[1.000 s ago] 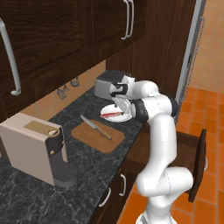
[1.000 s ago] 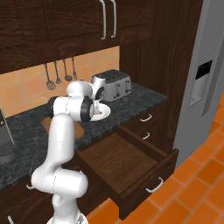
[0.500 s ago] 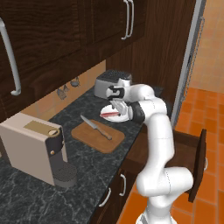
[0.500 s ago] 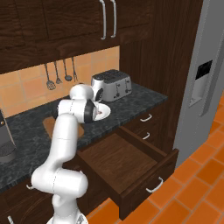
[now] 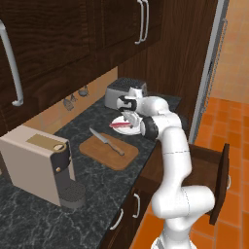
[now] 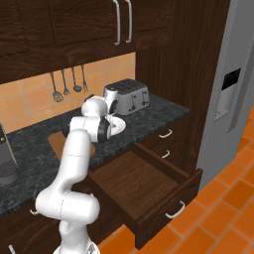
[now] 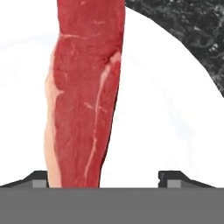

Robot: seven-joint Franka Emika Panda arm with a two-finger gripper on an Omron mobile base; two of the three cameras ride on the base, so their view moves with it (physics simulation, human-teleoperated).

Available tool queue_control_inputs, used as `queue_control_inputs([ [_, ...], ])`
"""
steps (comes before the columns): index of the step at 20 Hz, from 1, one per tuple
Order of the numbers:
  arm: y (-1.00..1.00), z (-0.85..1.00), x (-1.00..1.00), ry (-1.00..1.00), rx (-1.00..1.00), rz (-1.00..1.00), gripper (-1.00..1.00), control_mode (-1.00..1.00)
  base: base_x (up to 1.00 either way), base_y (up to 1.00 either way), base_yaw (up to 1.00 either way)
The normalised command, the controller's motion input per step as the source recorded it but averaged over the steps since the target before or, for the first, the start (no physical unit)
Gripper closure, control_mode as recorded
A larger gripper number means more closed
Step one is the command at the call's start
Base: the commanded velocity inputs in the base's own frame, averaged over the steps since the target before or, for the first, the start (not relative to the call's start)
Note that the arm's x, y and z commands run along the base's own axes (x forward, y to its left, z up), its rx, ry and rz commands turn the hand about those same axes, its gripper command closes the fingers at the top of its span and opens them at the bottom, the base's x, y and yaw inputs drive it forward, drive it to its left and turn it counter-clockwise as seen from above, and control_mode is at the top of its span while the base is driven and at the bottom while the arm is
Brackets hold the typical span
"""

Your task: Pick up the knife from the drawer and place it on the cutting board. Then place the meat from the plate to the cutting board.

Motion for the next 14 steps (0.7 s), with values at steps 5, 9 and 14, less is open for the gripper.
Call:
queue_control_inputs([
  [5, 0.00, -0.16, 0.18, 0.00, 0.00, 0.00, 1.00, -1.00, 0.00, 0.00, 0.00],
  [9, 0.00, -0.09, 0.04, 0.00, 0.00, 0.00, 1.00, -1.00, 0.00, 0.00, 0.00],
  [14, 0.00, 0.27, -0.32, 0.04, 0.00, 0.01, 1.00, -1.00, 0.00, 0.00, 0.00],
])
